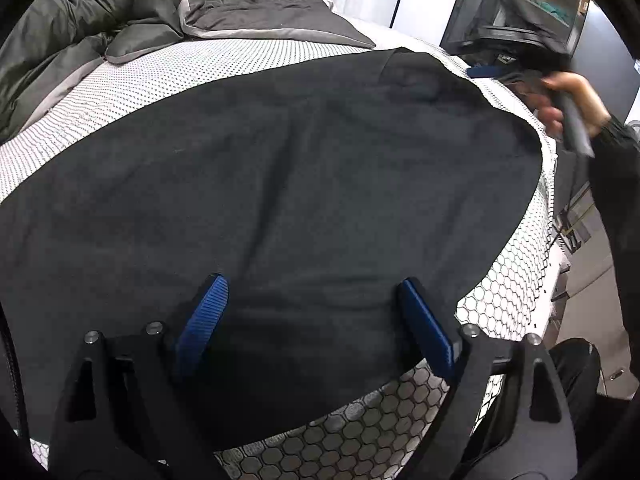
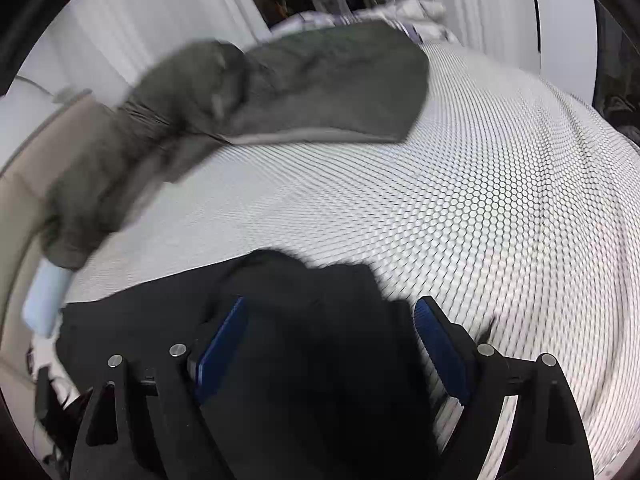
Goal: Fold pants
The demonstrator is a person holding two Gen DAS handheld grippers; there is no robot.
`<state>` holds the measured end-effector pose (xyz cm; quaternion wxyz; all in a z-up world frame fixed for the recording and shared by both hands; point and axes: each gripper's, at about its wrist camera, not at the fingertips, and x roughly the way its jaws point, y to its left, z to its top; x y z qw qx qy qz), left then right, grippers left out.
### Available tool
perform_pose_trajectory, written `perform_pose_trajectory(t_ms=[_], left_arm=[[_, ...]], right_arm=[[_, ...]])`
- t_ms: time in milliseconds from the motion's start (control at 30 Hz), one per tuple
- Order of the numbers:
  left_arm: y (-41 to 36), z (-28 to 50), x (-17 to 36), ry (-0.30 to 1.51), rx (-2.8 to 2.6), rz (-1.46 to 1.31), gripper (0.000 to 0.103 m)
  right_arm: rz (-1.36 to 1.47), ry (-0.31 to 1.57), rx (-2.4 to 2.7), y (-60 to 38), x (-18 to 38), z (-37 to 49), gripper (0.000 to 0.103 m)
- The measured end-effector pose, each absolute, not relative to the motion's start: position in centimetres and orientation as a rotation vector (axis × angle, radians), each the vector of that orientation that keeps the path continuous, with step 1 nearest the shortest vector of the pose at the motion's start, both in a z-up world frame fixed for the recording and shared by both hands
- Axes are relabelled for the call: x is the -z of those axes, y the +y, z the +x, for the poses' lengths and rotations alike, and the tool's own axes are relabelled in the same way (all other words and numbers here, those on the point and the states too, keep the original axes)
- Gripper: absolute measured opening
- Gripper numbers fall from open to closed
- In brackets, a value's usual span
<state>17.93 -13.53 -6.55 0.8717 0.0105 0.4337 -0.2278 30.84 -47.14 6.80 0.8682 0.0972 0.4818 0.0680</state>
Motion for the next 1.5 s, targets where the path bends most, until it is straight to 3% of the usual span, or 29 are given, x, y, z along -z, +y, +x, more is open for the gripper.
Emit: perform_pose_trajectory(t_ms=[100, 167, 200, 400, 467, 600, 700, 800, 833, 1033, 1267, 1500], left_arm=[[-12.7, 17.7, 6.7, 0.904, 0.488, 0.021, 0.088], [-12.1, 17.7, 6.9, 0.902, 0.494, 0.025, 0.089], [-11.8, 17.7, 6.9, 0.902, 0.498, 0.022, 0.089], [-10.9, 17.6, 7.3, 0.901, 0.512, 0.005, 0.089], [-10.9, 17.7, 7.3, 0.902, 0.512, 0.011, 0.09], [-10.6, 18.0, 6.9, 0.895, 0.519, 0.011, 0.09], [-9.5, 17.7, 5.8, 0.871, 0.508, -0.006, 0.09], [-8.2, 17.4, 4.7, 0.826, 0.473, -0.035, 0.092], [-8.0, 17.5, 4.7, 0.825, 0.456, -0.039, 0.092], [-8.6, 18.1, 5.8, 0.866, 0.407, 0.003, 0.092], [-8.5, 18.7, 7.5, 0.887, 0.416, 0.052, 0.095], [-8.4, 19.0, 7.7, 0.89, 0.422, 0.05, 0.098]], right_arm=[[0.259, 1.105, -0.189, -47.5, -4.9, 33.8, 0.084], [0.272, 1.171, -0.249, -47.0, -3.5, 35.1, 0.068], [0.255, 1.179, -0.25, -46.6, -3.2, 35.3, 0.049], [0.004, 0.955, -0.195, -44.4, -6.2, 33.8, 0.04], [-0.015, 1.015, -0.133, -44.9, -4.6, 34.9, 0.041], [-0.003, 1.108, -0.081, -45.2, -1.7, 36.2, 0.057], [0.055, 0.976, -0.054, -45.6, -5.0, 33.1, 0.07], [0.051, 0.8, -0.037, -44.8, -9.2, 27.3, 0.093], [0.054, 0.768, -0.038, -44.1, -9.9, 25.4, 0.095], [0.006, 0.817, -0.242, -35.5, -6.8, 16.8, 0.096], [-0.218, 0.925, -0.437, -24.9, 2.1, 15.7, 0.095], [-0.251, 0.895, -0.131, -34.1, 1.5, 17.0, 0.092]])
